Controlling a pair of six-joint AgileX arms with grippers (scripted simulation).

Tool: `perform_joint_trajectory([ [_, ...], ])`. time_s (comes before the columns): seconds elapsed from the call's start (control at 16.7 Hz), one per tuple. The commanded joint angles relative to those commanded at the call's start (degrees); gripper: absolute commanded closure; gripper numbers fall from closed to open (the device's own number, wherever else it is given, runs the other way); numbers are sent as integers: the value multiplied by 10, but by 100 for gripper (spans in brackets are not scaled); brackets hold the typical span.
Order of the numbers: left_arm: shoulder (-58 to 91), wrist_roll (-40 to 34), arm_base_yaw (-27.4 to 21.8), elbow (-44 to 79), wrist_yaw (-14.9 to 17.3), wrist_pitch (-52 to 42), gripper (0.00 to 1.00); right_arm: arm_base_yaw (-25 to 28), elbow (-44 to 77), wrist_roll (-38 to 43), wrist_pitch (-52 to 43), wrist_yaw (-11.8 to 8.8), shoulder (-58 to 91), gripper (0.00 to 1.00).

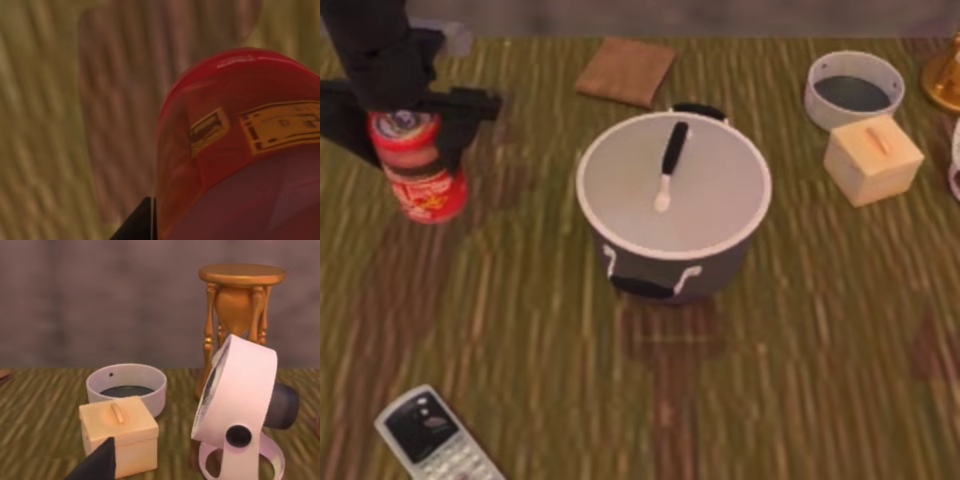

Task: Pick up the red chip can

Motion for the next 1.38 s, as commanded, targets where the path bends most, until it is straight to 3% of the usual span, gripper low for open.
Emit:
perform_joint_trajectory([
  [0.18,18,-103,-33,4,1,12,100,0,0,0,0,0,0,0],
  [0.36,29,-153,-51,4,3,19,100,0,0,0,0,0,0,0],
  [0.72,28,-155,-50,1,3,20,100,0,0,0,0,0,0,0],
  [1.08,42,-156,-51,-79,3,117,100,0,0,0,0,0,0,0],
  [1.32,45,-156,-52,-86,3,124,100,0,0,0,0,0,0,0],
  [1.38,45,-156,-52,-86,3,124,92,0,0,0,0,0,0,0],
])
